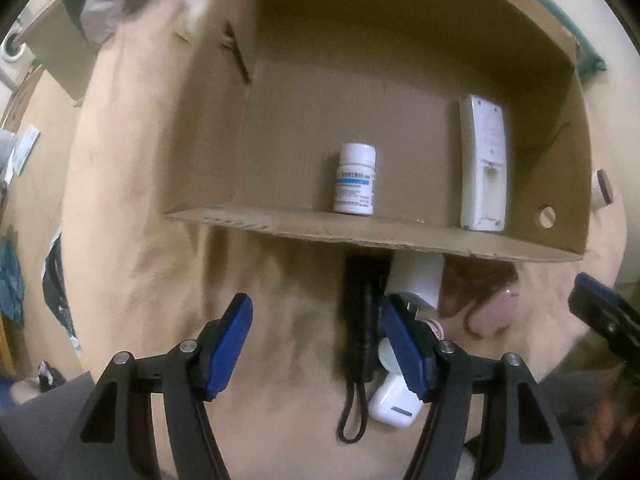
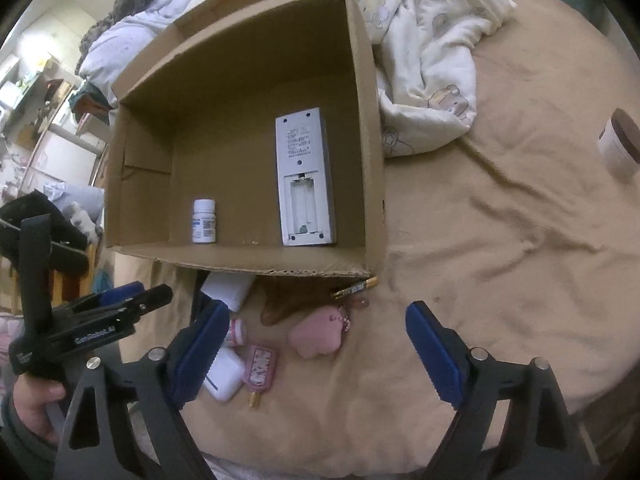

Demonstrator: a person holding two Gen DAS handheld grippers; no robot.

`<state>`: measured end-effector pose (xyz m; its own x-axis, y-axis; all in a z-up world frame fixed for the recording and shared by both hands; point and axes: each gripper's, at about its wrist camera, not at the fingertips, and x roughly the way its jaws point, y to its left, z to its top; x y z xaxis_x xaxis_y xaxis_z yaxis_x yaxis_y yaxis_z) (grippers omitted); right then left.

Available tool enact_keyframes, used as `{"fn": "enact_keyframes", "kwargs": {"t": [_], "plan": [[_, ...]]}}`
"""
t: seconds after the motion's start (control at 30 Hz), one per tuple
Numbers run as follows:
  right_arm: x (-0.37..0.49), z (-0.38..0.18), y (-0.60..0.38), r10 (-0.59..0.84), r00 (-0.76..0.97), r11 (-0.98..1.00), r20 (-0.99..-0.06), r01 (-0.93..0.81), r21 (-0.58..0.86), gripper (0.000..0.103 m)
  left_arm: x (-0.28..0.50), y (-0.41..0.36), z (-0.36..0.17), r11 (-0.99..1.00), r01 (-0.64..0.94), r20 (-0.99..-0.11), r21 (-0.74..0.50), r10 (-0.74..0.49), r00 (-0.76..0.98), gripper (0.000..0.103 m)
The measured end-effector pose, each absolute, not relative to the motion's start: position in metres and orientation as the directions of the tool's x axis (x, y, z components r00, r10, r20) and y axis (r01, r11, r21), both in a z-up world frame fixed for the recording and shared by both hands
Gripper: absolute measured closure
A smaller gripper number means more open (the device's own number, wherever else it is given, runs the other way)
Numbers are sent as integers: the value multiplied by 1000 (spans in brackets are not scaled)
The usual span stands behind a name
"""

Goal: Organize rigid objects
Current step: 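Lower the left gripper to the black flashlight and grasp it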

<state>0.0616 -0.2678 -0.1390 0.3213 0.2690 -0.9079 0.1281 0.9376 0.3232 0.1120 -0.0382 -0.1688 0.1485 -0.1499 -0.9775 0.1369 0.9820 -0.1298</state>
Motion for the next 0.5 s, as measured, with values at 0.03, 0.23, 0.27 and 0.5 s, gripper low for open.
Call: {"fn": "enact_keyframes", "kwargs": {"t": [0.03,0.23,0.27,0.5], "plan": [[62,-139,-267,274,321,936,-907,128,328,7,112,-41,-172,981,144,-979,-126,-147,142,41],[66,-142,-259,279,306,941,-910,104,323,7,112,-57,-191,979,173,-987,-110,-127,93,45],[67,-143,-258,279,300,942,-912,100,321,7,111,-60,-194,978,183,-989,-105,-122,87,45],[72,-148,-262,290,274,938,-917,108,329,7,111,-72,-203,973,192,-987,-129,-145,72,79]]}}
